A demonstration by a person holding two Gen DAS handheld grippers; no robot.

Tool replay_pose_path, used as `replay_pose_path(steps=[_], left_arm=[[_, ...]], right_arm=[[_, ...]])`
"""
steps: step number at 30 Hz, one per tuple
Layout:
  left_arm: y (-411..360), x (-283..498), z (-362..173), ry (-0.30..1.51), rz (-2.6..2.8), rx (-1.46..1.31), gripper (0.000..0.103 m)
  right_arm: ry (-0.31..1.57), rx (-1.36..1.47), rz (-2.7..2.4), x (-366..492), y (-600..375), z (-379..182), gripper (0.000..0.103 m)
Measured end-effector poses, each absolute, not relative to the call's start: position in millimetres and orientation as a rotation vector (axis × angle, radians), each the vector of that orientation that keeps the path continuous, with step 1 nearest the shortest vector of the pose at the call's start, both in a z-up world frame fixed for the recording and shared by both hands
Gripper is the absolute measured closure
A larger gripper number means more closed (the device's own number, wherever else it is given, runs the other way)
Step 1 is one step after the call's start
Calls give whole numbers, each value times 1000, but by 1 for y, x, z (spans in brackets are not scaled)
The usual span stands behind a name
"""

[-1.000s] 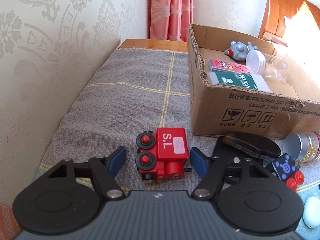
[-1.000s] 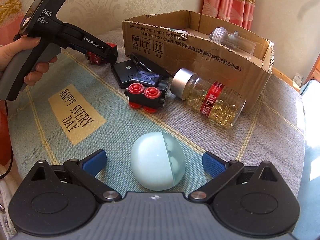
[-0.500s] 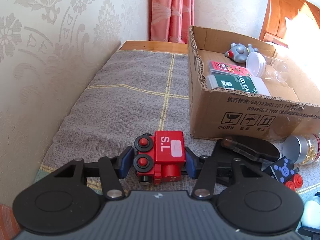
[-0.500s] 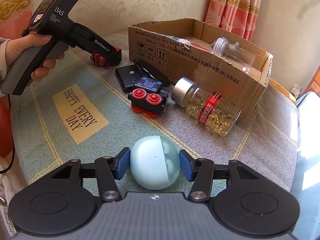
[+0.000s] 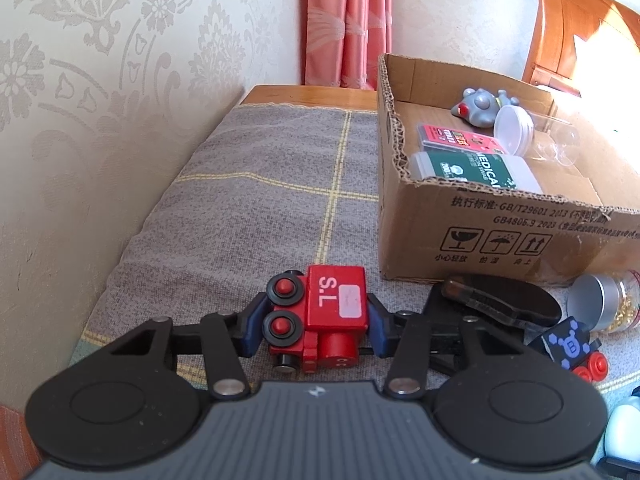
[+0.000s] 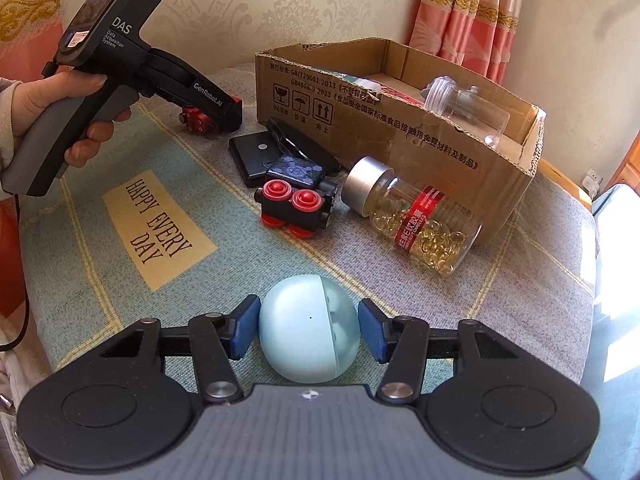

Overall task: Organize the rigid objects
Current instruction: 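Close the left tool on the red S.L train while the right tool closes on the mint-green case, then carry the train and mint-green case into the box and open both tools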

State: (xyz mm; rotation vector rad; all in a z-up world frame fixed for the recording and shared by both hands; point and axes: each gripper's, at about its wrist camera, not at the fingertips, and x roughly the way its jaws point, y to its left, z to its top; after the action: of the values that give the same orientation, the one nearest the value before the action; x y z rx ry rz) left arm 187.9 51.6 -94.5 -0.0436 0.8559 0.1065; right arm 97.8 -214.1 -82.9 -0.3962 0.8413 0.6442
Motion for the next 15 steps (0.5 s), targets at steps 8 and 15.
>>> replay_pose_path(steps=[8,15], left_arm=[[52,180,-84,871,59,-12,54],[49,166,-68,873,13,0,55]], right_arm=[[850,-423,628,96,-210,-81,45],[841,-425,623,92,-212,-73,45]])
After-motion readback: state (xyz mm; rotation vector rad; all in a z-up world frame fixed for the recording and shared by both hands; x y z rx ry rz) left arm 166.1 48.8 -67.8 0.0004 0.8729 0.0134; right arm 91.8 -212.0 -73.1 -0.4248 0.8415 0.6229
